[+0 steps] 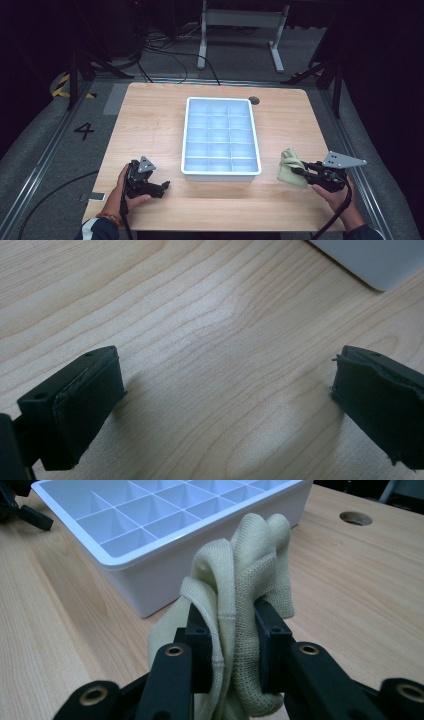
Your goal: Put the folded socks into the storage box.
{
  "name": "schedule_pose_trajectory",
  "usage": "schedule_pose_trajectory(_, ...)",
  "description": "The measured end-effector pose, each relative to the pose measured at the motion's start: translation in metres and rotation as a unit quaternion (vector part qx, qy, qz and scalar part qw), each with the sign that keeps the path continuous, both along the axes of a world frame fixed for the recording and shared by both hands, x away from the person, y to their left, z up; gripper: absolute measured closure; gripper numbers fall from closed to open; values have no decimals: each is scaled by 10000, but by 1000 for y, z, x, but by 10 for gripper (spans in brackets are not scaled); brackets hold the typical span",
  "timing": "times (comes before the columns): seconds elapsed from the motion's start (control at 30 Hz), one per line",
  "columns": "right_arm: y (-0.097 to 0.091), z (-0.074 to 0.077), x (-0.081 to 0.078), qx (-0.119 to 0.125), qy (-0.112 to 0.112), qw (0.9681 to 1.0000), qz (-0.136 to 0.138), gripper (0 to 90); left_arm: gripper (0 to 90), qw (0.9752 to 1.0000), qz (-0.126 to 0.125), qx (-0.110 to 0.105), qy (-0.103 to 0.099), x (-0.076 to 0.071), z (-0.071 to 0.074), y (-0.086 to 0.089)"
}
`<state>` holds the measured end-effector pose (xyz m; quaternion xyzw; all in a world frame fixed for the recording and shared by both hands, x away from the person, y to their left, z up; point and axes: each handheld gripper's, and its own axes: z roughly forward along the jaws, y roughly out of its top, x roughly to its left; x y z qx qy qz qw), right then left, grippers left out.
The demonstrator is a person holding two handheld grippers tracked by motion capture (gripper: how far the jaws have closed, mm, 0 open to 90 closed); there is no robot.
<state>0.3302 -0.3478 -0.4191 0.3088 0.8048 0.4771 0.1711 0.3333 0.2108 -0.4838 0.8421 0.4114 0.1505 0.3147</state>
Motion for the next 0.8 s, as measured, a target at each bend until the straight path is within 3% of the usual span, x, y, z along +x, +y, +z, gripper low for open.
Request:
schedule_pose_trajectory(0.33,6,16,5,-113,-185,9998,14,733,4,10000,0,0,-1,0,0,0)
schedule_pose_trajectory(0.8,20,31,16,-125,-279,9995,75,733,4,10000,1,0,-1,0,0,0)
